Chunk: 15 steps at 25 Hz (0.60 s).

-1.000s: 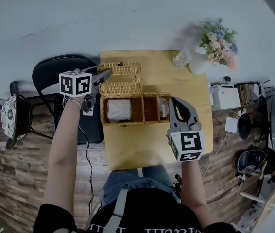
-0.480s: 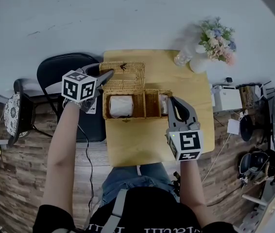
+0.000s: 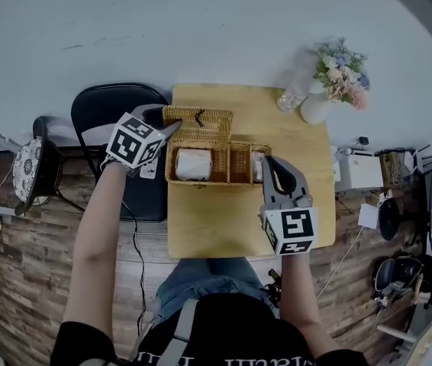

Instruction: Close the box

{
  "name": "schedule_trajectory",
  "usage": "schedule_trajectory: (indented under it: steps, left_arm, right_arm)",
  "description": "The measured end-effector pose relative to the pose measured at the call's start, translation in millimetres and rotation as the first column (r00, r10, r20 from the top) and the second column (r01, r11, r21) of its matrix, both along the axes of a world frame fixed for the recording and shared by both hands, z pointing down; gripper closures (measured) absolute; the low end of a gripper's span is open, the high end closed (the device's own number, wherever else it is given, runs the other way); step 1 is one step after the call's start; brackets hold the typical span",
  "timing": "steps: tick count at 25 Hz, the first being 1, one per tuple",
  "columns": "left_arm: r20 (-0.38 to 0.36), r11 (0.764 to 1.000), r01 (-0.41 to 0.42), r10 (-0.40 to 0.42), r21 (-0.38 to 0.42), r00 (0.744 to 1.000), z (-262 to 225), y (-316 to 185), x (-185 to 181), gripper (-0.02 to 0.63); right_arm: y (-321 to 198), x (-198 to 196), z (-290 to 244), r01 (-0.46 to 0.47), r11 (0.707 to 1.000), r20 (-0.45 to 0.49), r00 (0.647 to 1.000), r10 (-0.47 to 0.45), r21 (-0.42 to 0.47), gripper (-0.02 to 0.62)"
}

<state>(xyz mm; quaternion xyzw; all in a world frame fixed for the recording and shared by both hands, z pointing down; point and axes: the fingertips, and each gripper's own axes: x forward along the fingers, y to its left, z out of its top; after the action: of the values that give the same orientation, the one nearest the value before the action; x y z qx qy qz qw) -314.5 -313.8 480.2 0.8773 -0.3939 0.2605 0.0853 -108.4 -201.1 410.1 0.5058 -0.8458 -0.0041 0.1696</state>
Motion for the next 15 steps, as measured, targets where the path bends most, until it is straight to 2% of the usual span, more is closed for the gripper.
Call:
schedule_trajectory:
  steps: [5, 9, 15]
  left_arm:
    - [0.100, 1.000, 0.013, -0.014, 0.011, 0.995, -1, 22, -1, 0.434]
    - [0.148, 1.000, 0.024, -0.023, -0.004, 0.989, -2, 38, -3, 0.439]
    - [0.238, 0.998, 0.025, -0.013, -0.049, 0.971, 9, 66, 1, 0.439]
  right_arm:
    - [12, -2, -10, 0.050, 0.998, 0.014, 0.999, -0.050, 0.030, 0.580]
    - [21, 0, -23, 0.076, 0.996, 0.030, 0.997, -0.078, 0.043, 0.580]
    - [34, 12, -25, 0.082, 0.997, 0.108, 0.991, -0.083, 0.017, 0.580]
